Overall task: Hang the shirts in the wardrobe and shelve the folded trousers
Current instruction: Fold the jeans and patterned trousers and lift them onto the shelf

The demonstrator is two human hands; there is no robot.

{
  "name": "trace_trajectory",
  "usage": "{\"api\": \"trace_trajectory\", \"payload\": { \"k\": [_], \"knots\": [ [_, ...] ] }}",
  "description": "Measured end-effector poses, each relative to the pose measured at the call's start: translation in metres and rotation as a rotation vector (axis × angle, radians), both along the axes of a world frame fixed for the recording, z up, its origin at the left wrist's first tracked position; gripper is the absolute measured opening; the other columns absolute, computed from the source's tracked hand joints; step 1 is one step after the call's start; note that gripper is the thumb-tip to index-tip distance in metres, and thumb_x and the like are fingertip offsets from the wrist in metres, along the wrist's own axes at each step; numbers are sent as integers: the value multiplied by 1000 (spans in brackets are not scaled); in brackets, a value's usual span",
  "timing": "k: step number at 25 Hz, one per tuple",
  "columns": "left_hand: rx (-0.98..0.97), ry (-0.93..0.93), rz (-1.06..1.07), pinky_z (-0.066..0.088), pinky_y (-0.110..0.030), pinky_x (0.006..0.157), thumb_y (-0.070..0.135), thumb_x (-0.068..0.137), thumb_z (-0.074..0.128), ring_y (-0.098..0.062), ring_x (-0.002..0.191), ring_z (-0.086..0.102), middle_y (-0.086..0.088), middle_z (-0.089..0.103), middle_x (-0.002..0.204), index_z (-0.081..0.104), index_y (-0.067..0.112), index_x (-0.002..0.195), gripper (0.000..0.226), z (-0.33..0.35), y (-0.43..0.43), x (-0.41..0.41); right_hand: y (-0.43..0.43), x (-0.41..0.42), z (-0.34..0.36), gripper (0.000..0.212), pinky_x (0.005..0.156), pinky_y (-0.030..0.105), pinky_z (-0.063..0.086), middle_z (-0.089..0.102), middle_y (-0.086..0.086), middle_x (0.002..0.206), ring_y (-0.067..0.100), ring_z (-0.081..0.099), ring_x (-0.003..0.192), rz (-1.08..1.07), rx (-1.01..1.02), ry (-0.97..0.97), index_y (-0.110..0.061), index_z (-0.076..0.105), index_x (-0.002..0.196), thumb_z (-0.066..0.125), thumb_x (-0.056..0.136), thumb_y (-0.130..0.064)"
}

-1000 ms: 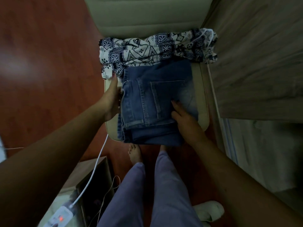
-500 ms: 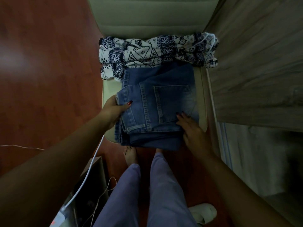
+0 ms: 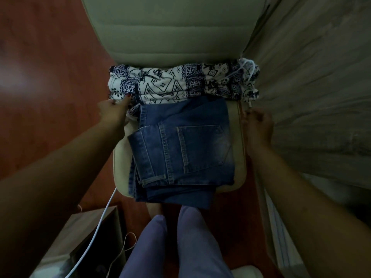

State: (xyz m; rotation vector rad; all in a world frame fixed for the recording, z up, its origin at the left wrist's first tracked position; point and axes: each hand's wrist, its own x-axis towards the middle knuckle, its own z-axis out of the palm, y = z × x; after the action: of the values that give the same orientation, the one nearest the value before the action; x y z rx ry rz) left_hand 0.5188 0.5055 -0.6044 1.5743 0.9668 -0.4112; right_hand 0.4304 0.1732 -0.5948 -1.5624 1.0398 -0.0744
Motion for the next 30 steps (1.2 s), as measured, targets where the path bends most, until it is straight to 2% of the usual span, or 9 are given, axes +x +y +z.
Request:
{"api": "trace_trajectory", "payload": {
  "k": [3,5,9,13,15,18,22,25,30],
  "knots": [
    [-126,144,127,57,-41,80,48,48,85,-28,111,61,-6,55,134,29,15,142,114,-17,1,19,-24,43,-17,16,51,21,48,55,0,68,11,53,63,-179,298,80,-14,57,74,57,87,-6],
    [-122,146,156,55,-44,85,48,32,89,-29,110,62,-5,56,133,30,17,141,128,-30,4,23,-32,60,-29,9,50,19,48,56,3,71,11,52,61,-183,392,138,-10,64,83,59,89,-8],
    [-123,133,213,52,-50,89,38,39,92,-33,108,62,-9,57,128,39,17,131,108,-29,-3,28,-38,75,-34,17,51,5,45,64,-19,52,-6,61,56,14,410,129,-22,54,92,47,97,-7],
    [-164,101,232,60,-42,71,19,65,85,-28,92,71,-12,66,117,44,10,129,76,-31,-2,37,-34,87,-18,22,53,1,42,55,-32,41,-19,55,50,146,436,68,-21,44,91,36,100,-2],
    [-192,82,226,61,-42,69,13,75,77,-26,90,73,-12,69,114,47,8,128,62,-29,-8,37,-42,91,-13,19,54,7,49,69,-19,58,-8,64,61,69,542,27,-16,55,99,44,94,-2],
    [-241,28,203,61,-42,72,11,77,74,-27,95,71,-13,66,118,44,8,133,63,-24,-5,34,-45,99,-6,46,87,35,55,68,10,114,22,65,102,-181,804,-6,-9,57,126,58,80,-12],
    [-262,-13,152,60,-44,72,12,80,73,-30,104,67,-16,59,127,38,8,138,68,-18,4,28,-41,97,-4,27,76,27,58,74,1,90,12,69,85,-164,723,6,-6,60,118,49,94,-7],
    [-265,7,147,61,-41,68,10,81,71,-30,104,67,-17,59,128,38,7,138,66,-23,6,25,-38,100,-14,50,95,39,52,62,12,127,25,60,116,-256,775,-1,-4,57,128,64,79,-6],
    [-297,9,130,59,-39,65,10,78,73,-29,99,70,-17,63,124,38,6,137,68,-26,11,27,-27,109,1,40,102,43,46,61,15,129,28,58,119,-279,758,-59,-5,57,128,54,91,-18]
  ]
}}
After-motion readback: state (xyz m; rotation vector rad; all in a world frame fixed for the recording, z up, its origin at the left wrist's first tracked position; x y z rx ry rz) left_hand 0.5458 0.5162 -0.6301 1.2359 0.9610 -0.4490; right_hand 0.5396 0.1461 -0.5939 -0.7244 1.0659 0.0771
